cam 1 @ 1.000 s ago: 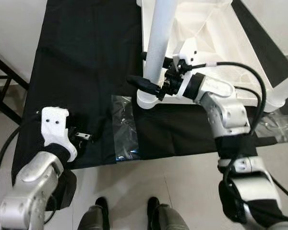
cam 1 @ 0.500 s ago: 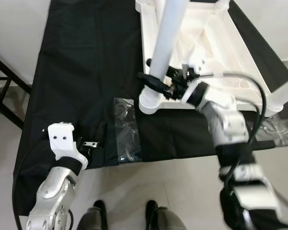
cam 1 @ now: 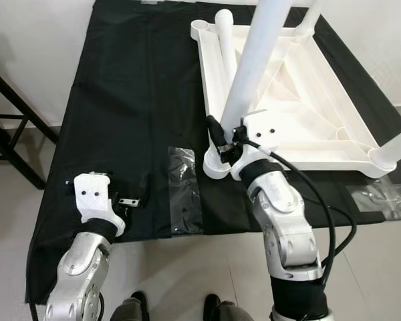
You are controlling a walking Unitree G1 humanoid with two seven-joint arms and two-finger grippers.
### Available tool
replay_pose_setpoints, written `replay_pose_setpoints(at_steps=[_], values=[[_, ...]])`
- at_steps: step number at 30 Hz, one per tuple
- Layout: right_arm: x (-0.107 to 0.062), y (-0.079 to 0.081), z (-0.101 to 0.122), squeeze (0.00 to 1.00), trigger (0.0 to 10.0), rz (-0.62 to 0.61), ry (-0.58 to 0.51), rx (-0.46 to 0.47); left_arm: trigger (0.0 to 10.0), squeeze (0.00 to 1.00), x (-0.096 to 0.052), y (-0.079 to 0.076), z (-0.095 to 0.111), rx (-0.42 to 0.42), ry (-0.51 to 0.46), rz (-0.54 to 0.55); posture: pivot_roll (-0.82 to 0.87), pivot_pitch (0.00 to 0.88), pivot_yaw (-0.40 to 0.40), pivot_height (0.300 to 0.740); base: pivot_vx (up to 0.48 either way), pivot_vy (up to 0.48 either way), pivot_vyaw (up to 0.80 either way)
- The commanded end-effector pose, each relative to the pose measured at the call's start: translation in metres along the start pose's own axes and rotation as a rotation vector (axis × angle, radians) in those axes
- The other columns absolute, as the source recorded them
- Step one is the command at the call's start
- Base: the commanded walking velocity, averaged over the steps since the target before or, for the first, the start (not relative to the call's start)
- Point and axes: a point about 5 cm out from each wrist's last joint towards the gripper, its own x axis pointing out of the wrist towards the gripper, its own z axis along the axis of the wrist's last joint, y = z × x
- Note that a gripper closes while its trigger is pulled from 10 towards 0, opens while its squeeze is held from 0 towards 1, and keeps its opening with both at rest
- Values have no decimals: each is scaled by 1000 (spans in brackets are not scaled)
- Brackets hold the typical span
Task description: Building children table
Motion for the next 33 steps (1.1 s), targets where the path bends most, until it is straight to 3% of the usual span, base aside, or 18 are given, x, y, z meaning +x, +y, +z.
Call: replay_pose_setpoints(at_steps=[1,3,5,7,8,10,14,18,19,21,22,23,33], values=[[-18,-3,-66,0,0,-46,322,21,10000,0,-3,1,-5,-10,15,9,45,332,-89,740,0,0,0],[-19,-3,-63,0,0,-70,334,17,10000,0,-5,2,-6,-19,15,13,42,330,-85,740,0,0,0],[-19,-5,-59,0,10000,-94,343,-1,10000,0,-5,1,-6,-24,13,12,40,329,-82,740,0,0,0],[-18,-6,-57,0,10000,-99,340,-7,10000,0,-5,1,-6,-25,11,11,38,329,-84,740,0,0,0],[-17,-7,-54,949,10000,-91,333,-15,10000,0,-5,0,-6,-25,10,9,36,328,-85,740,0,0,0],[-12,-11,-49,1000,10000,-79,303,4,10000,0,-5,0,-5,-23,6,3,36,326,-87,740,0,0,0],[15,-26,-18,1000,10000,114,107,55,10000,0,-1,-1,4,14,-22,-9,46,322,-95,740,0,0,0],[18,-30,-14,1000,10000,209,80,61,10000,0,1,-1,9,20,-35,-9,49,320,-97,740,0,0,0],[20,-30,-12,459,10000,342,69,54,10000,0,2,-1,13,24,-46,-11,62,320,-97,740,0,0,0],[20,-30,-12,459,10000,342,69,54,10000,0,2,-1,13,24,-46,-11,62,320,-97,740,0,0,0],[20,-31,-10,0,10000,428,61,32,10000,0,3,-1,15,28,-51,-14,62,320,-97,740,0,0,0],[24,-35,-8,0,10000,538,66,-23,10000,0,3,0,18,35,-59,-16,81,318,-86,740,0,0,0],[40,-51,-8,0,10000,786,87,-80,10000,0,2,3,33,80,-93,-13,126,327,-94,740,0,0,0]])
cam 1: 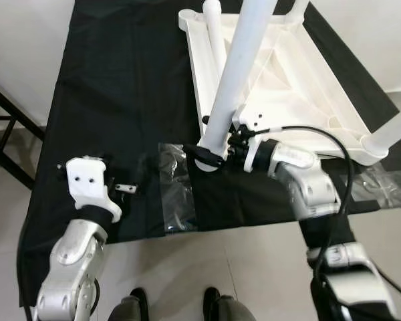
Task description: Building children table
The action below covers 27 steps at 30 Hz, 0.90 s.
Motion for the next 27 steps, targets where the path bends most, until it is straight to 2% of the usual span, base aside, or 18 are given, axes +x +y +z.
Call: replay_pose_setpoints(at_steps=[1,4,5,6,7,9,10,19,23,25,26,27], values=[[4,-4,-4,0,10000,66,17,-35,10000,0,-6,4,1,45,20,-1,133,330,-93,740,0,0,0],[6,-7,-1,0,10000,90,11,-34,10000,0,-8,6,1,53,25,1,139,337,-93,740,0,0,0],[10,-10,3,0,8627,135,-6,-23,10000,0,-12,7,1,73,39,-3,145,345,-92,740,0,0,0],[10,-10,3,0,8627,135,-6,-23,10000,0,-12,7,1,73,39,-3,145,345,-92,740,0,0,0],[12,-14,8,0,2588,162,-22,-20,10000,0,-16,6,2,90,47,-10,154,352,-92,740,0,0,0],[12,-15,9,0,2588,169,-26,-21,10000,0,-17,6,2,93,48,-11,154,352,-92,740,0,0,0],[12,-18,12,0,0,165,-36,-14,10000,0,-18,6,3,101,49,-10,161,358,-91,740,0,0,0],[5,-29,18,0,0,187,-68,-1,10000,0,-30,7,0,121,88,-5,158,369,-95,740,0,0,0],[-2,-27,6,0,0,158,-49,-15,10000,0,-31,4,-1,116,93,-9,137,372,-104,740,0,0,0],[-4,-18,-9,0,0,88,-16,-27,10000,0,-31,3,-2,111,95,-10,120,371,-114,740,0,0,0],[0,-4,-27,0,0,-75,1,9,10000,0,-32,2,-3,108,97,-13,111,369,-123,740,0,0,0],[0,-4,-27,0,0,-75,1,9,10000,0,-32,2,-3,108,97,-13,111,369,-123,740,0,0,0]])
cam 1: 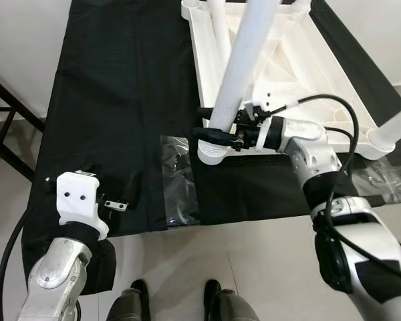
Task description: Building children table
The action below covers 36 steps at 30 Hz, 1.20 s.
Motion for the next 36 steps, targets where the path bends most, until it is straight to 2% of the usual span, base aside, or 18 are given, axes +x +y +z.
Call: replay_pose_setpoints(at_steps=[1,2,3,4,6,9,14,15,16,18,19,22,25,26,27,29,32,36], values=[[-5,16,-33,0,0,-194,131,59,10000,0,-3,-4,-3,-7,19,-6,111,369,-123,740,0,0,0],[-12,29,-48,0,0,-555,184,124,10000,0,-1,-5,-3,-8,17,-12,99,368,-129,740,0,0,0],[-20,52,-62,0,0,-704,245,206,10000,0,1,-6,-2,-11,11,-16,95,368,-125,740,0,0,0],[-20,52,-62,0,0,-704,245,206,10000,0,1,-6,-2,-11,11,-16,95,368,-125,740,0,0,0],[-22,78,-68,0,0,-729,298,201,10000,0,4,-7,0,-22,1,-22,74,351,-110,740,0,0,0],[-13,72,-63,0,0,-668,276,153,10000,0,7,-9,-3,-25,3,-34,72,328,-111,740,0,0,0],[-7,68,-60,0,0,-649,264,142,10000,0,10,-9,-2,-25,-3,-32,74,320,-112,740,0,0,0],[-2,64,-58,0,5961,-638,259,129,10000,0,11,-8,-2,-29,-7,-27,76,316,-112,740,0,0,0],[0,62,-53,0,10000,-638,238,126,10000,0,11,-9,-2,-29,-9,-24,79,311,-115,740,0,0,0],[1,61,-50,0,10000,-644,225,127,10000,0,11,-9,-3,-30,-10,-22,79,311,-115,740,0,0,0],[4,62,-43,1000,10000,-626,189,133,10000,0,11,-10,-3,-30,-9,-23,76,313,-116,740,0,0,0],[8,58,-29,1000,10000,-584,107,129,10000,0,10,-11,-3,-19,-12,-26,72,316,-121,740,0,0,0],[14,53,-9,1000,10000,-450,11,129,10000,0,11,-10,-2,-17,-17,-15,72,317,-125,740,0,0,0],[16,51,3,16,10000,-254,-28,82,10000,0,12,-10,-2,-17,-20,-9,76,318,-129,740,0,0,0],[16,51,3,16,10000,-254,-28,82,10000,0,12,-10,-2,-17,-20,-9,76,318,-129,740,0,0,0],[13,44,7,0,10000,-113,-22,17,10000,0,12,-10,-1,-17,-24,-7,83,316,-132,740,0,0,0],[10,31,11,0,10000,46,9,-28,10000,0,13,-11,0,-12,-29,-4,92,315,-131,740,0,0,0],[12,22,13,0,10000,149,38,-25,10000,0,12,-9,0,-3,-31,-1,109,315,-125,740,0,0,0]])
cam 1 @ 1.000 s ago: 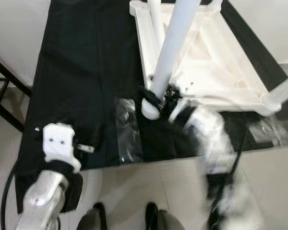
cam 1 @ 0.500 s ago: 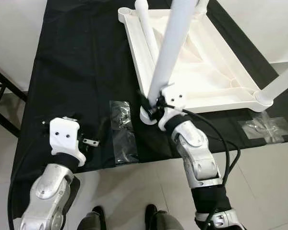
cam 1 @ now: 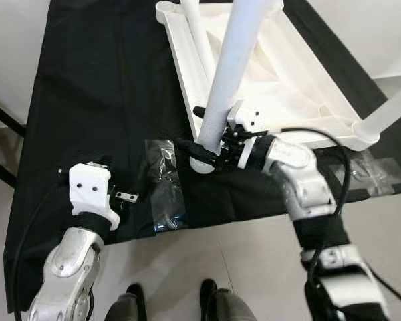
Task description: Building children table
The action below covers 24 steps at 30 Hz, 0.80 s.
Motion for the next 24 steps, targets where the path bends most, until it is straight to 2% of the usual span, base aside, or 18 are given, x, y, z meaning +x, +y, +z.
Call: replay_pose_setpoints(at_steps=[1,6,7,8,9,10,15,18,19,21,22,23,24], values=[[1,2,-3,0,10000,104,10,13,10000,0,-3,1,-4,21,17,1,118,313,-121,740,0,0,0],[-2,-11,-3,0,10000,156,30,36,10000,0,-4,11,-1,55,9,25,142,316,-120,740,0,0,0],[-2,-14,-2,0,6588,163,18,51,10000,0,-4,14,0,62,9,31,152,320,-118,740,0,0,0],[-2,-19,-1,0,4118,152,7,66,10000,0,-5,18,1,72,10,34,153,321,-118,740,0,0,0],[-2,-19,-1,0,4118,152,7,66,10000,0,-5,18,1,72,10,34,153,321,-118,740,0,0,0],[-1,-24,-2,0,0,120,13,62,10000,0,-5,19,1,87,16,28,155,323,-119,740,0,0,0],[-2,-28,0,0,0,145,5,79,10000,0,-8,23,2,121,23,-1,154,327,-122,740,0,0,0],[-6,-31,2,0,0,186,20,70,10000,0,-9,21,14,79,-27,-97,150,330,-124,740,0,0,0],[-6,-31,2,0,0,186,20,70,10000,0,-9,21,14,79,-27,-97,150,330,-124,740,0,0,0],[-9,-35,2,0,0,193,32,66,10000,0,-11,16,23,6,-52,-225,148,330,-124,740,0,0,0],[-9,-35,2,0,0,193,32,66,10000,0,-11,16,23,6,-52,-225,148,330,-124,740,0,0,0],[-11,-36,1,0,0,194,40,65,0,0,-15,12,27,-49,-51,-317,142,332,-124,740,0,0,0],[-14,-37,-1,0,0,195,45,66,0,0,-21,9,28,-76,-24,-417,135,330,-125,740,0,0,0]])
